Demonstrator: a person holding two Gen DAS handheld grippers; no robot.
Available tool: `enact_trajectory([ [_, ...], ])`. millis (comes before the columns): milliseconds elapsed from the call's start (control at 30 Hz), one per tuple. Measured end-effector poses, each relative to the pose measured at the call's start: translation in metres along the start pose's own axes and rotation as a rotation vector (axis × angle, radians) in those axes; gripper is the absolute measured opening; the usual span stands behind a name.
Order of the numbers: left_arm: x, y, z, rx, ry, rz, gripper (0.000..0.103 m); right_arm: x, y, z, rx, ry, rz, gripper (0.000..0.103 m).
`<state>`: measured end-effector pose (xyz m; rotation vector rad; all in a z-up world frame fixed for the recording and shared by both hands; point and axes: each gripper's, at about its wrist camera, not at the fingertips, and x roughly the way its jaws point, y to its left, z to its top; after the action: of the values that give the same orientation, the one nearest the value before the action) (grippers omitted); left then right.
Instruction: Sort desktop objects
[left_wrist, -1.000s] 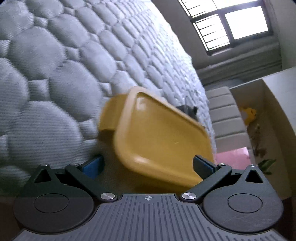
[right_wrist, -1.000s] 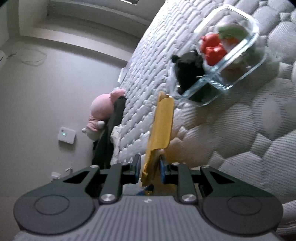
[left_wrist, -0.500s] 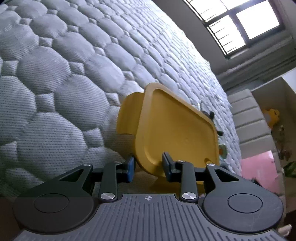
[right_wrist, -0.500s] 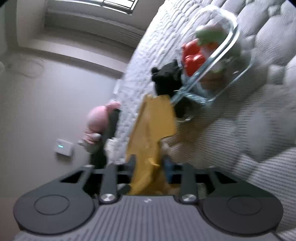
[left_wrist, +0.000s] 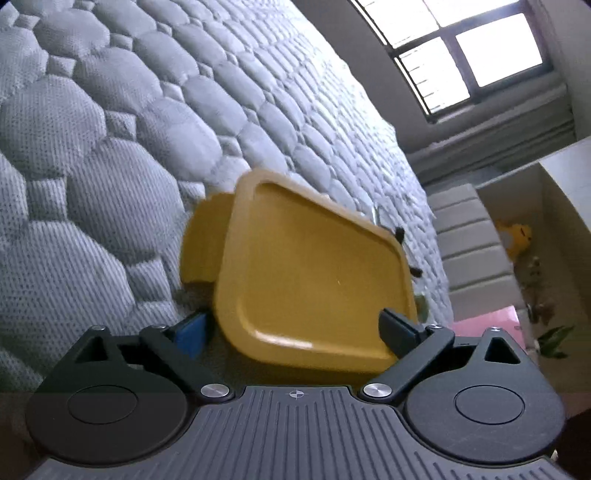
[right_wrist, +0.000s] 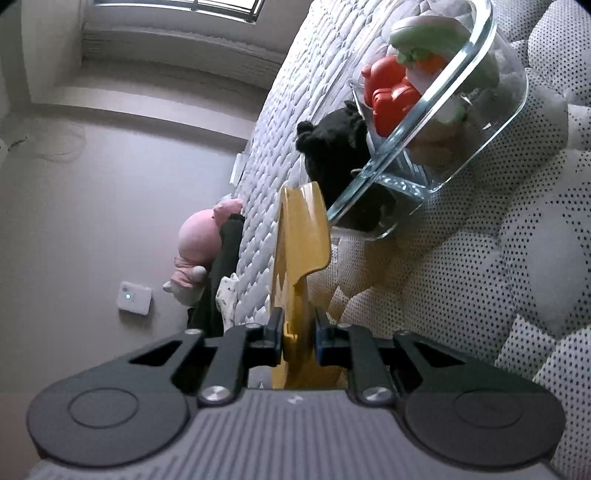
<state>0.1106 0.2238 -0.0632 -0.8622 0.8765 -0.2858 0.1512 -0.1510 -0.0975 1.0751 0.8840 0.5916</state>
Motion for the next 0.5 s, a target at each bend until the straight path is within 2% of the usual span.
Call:
enact_trajectory([
  [67,-0.001,-0.002,0.001,0.004,-0.033,0.023,0.097,0.0,0.004,-0.002,-0.01,0.011,-0.001,0.018],
  [100,-0.003,-0.008,0.0,0.027,-0.054,0.055,0.085,0.0,0.007,-0.003,-0.028,0.012,-0.013,0.018],
  [133,-0.005,-0.016,-0.002,0.063,-0.076,0.112,0.061,-0.001,0.01,-0.005,-0.057,0.007,-0.028,0.019],
  [200,-0.011,-0.031,-0.009,0.153,-0.125,0.251,0.033,-0.002,0.018,-0.008,-0.114,-0.005,-0.06,0.02],
  [267,-0.02,-0.039,-0.015,0.193,-0.168,0.281,0.033,-0.002,0.027,-0.012,-0.157,-0.009,-0.084,0.021],
  [500,-0.058,-0.052,-0.021,0.246,-0.272,0.269,0.032,-0.005,0.06,-0.02,-0.272,-0.028,-0.072,0.024],
])
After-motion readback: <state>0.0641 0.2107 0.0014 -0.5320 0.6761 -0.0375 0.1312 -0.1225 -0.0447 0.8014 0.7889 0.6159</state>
